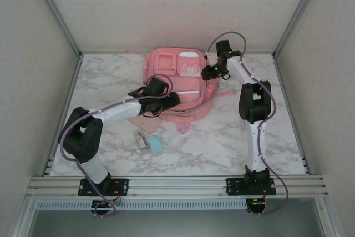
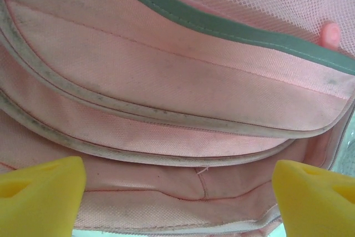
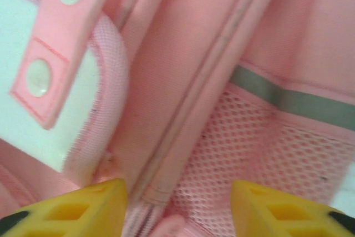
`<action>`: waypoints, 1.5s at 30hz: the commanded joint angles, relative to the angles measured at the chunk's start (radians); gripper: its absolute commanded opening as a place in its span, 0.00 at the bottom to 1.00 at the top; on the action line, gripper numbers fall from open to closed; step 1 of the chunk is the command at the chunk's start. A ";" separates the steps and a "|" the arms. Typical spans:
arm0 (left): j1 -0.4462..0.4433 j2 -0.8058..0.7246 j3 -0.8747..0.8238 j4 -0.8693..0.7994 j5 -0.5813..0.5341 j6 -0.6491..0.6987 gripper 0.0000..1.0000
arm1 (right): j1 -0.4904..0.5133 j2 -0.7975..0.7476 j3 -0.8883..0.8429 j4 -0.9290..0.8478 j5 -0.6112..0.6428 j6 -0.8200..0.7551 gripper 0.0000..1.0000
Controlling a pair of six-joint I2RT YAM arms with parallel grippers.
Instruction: Pack the student bag
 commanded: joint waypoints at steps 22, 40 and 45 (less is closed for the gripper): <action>0.031 0.068 0.028 0.047 -0.080 0.006 0.87 | 0.012 -0.235 -0.442 0.131 -0.386 0.220 0.42; 0.036 0.124 0.055 0.066 -0.042 0.005 0.87 | 0.011 -0.147 -0.372 0.167 -0.248 0.263 0.29; 0.036 0.140 0.049 0.103 -0.046 -0.016 0.86 | 0.010 -0.184 -0.409 0.222 -0.226 0.308 0.03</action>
